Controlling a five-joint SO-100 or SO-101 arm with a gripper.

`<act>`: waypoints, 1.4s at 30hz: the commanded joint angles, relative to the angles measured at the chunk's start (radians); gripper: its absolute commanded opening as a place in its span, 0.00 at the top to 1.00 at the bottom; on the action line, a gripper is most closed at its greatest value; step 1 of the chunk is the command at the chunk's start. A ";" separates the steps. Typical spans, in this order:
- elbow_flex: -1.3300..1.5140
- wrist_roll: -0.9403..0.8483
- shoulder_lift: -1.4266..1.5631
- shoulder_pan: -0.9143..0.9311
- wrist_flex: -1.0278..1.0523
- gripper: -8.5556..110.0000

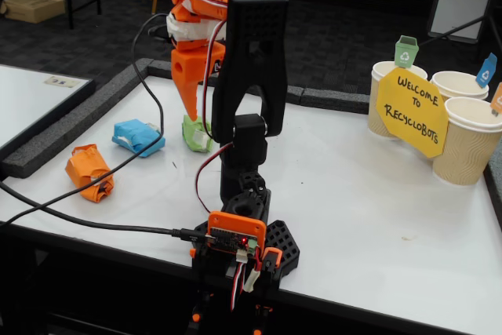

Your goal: Sort rubbish by color.

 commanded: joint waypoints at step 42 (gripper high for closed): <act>-0.060 0.008 -0.219 -0.101 -0.130 0.79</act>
